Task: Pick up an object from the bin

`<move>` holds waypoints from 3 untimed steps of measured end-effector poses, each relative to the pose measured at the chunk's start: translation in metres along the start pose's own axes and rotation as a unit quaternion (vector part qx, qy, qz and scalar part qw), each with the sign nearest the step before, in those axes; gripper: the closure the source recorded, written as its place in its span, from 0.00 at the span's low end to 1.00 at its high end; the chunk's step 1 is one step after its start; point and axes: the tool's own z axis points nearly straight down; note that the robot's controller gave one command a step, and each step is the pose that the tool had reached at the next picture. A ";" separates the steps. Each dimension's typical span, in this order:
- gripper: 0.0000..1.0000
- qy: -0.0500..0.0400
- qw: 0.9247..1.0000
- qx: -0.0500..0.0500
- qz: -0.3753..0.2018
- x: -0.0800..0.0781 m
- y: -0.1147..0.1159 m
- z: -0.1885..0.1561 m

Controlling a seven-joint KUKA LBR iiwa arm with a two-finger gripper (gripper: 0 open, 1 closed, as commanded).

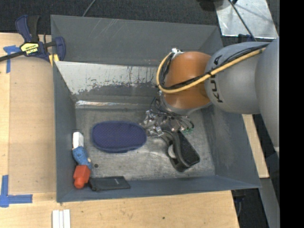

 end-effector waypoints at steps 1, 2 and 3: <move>1.00 0.007 0.990 -0.003 -0.138 -0.040 0.042 -0.168; 1.00 0.015 1.000 -0.003 0.022 -0.035 0.056 -0.051; 0.00 0.013 1.000 -0.002 0.022 -0.036 0.056 -0.054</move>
Offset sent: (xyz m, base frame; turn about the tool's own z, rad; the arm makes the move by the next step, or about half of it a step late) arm 0.0146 0.0524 0.1634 -0.2779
